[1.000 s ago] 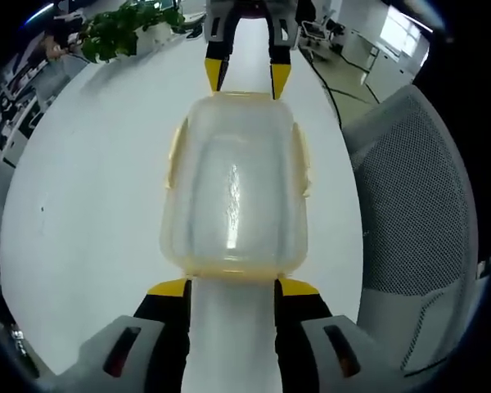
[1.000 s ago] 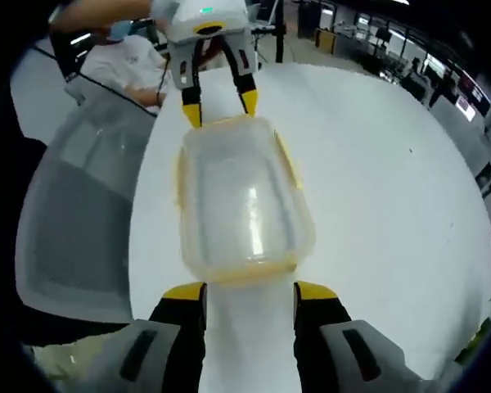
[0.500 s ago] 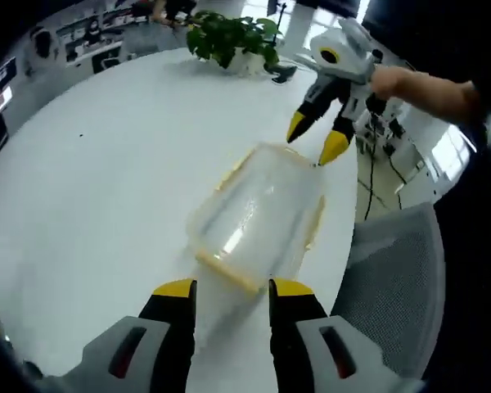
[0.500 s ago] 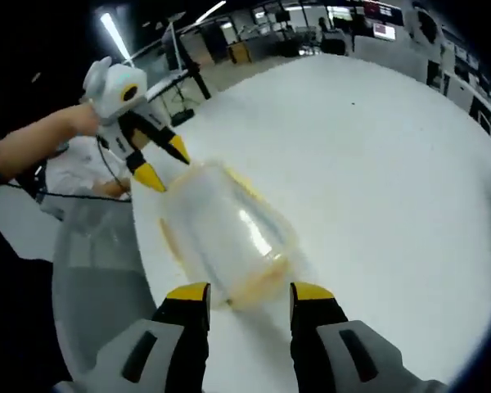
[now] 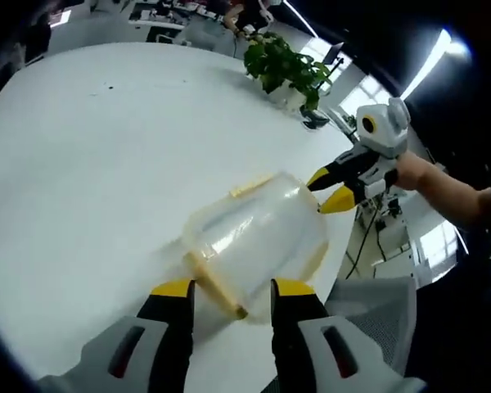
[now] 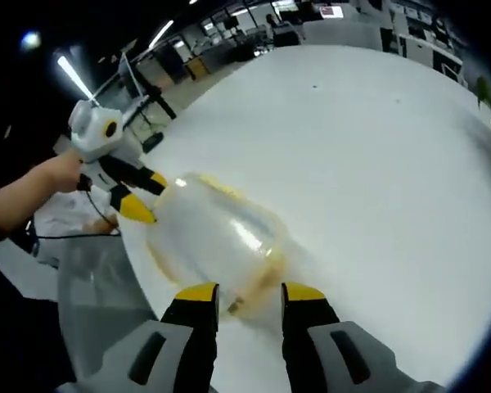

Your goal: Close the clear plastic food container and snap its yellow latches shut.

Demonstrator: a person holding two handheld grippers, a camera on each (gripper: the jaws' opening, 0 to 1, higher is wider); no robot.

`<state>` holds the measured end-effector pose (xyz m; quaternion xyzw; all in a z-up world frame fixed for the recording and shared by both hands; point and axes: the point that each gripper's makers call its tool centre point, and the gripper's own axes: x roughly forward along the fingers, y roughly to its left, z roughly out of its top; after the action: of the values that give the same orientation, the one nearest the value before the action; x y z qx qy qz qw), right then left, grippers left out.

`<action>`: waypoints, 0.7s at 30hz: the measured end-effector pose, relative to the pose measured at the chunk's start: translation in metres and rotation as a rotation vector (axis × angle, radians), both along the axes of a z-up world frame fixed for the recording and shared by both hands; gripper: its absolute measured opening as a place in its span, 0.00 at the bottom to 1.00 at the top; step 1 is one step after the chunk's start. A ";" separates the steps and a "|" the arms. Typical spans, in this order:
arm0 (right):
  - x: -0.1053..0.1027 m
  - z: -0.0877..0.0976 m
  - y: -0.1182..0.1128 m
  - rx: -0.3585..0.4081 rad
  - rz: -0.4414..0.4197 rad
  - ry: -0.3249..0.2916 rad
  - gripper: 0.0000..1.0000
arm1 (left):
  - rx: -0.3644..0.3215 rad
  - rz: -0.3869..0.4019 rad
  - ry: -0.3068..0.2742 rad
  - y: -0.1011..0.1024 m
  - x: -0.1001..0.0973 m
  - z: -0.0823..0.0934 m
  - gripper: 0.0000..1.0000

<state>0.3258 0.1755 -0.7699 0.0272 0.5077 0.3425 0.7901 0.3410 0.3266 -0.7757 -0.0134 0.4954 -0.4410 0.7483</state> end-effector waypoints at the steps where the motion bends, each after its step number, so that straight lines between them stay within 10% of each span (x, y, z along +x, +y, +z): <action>1: 0.000 -0.001 0.001 0.000 -0.001 0.003 0.29 | -0.003 0.009 0.017 -0.001 0.000 -0.001 0.36; 17: -0.002 -0.008 0.005 0.055 -0.112 0.087 0.26 | -0.039 0.150 0.181 -0.003 -0.008 -0.008 0.34; 21: -0.001 -0.009 0.006 0.054 -0.110 0.097 0.25 | -0.044 0.132 0.145 -0.003 -0.006 -0.008 0.34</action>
<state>0.3248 0.1811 -0.7789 0.0929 0.5337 0.3104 0.7812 0.3349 0.3231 -0.7838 -0.0943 0.5365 -0.3996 0.7373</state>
